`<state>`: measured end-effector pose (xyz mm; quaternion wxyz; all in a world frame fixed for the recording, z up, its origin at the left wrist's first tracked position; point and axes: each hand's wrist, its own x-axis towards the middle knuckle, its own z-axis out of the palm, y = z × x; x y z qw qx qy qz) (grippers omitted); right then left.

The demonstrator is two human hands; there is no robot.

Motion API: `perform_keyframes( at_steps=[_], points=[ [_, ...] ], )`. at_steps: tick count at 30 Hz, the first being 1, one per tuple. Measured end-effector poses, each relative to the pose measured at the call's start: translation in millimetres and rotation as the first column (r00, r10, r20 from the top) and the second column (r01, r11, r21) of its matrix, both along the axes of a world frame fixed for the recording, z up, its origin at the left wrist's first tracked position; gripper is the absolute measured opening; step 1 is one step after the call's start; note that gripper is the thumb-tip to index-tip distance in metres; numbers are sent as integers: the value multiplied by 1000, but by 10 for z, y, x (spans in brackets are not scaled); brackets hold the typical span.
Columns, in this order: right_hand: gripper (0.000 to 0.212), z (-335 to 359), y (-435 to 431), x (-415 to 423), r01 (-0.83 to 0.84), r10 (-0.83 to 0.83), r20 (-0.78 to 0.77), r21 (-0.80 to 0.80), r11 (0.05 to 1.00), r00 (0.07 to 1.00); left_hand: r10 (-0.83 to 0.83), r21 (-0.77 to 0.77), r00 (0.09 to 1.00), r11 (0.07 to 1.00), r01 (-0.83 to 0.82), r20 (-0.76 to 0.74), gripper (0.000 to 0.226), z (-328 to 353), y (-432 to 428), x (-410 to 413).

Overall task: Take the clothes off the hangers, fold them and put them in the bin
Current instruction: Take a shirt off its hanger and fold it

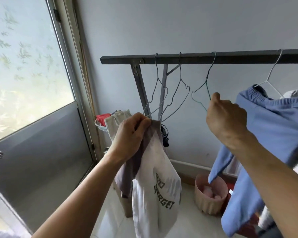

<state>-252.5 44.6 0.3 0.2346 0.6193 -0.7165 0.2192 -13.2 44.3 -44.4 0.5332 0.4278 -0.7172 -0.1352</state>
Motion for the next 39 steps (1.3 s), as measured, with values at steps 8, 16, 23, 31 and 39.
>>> perform_keyframes(
  at_steps=[8, 16, 23, 31, 39],
  points=[
    [25, -310, 135, 217, -282, 285, -47, -371, 885, 957, -201, 43, 979, 979, 200, 19, 32, 70, 78, 122],
    [16, -560, 185, 691, -916, 617, 767, -105, 388, 173, -271, 49, 961, 962, 268, 51, 31, 146, 170, 234],
    [30, -533, 172, 867, -850, 580, 810, -362, 382, -85, -243, 90, 965, 968, 235, 96, 25, 118, 235, 380],
    [15, -579, 146, 948, -873, 541, 831, -353, 336, -128, -218, 109, 974, 971, 210, 59, 21, 130, 292, 499],
    [12, -566, 173, 1105, -840, 593, 796, -400, 366, -122, -205, 123, 978, 972, 199, 36, 9, 133, 360, 540]
  ],
)
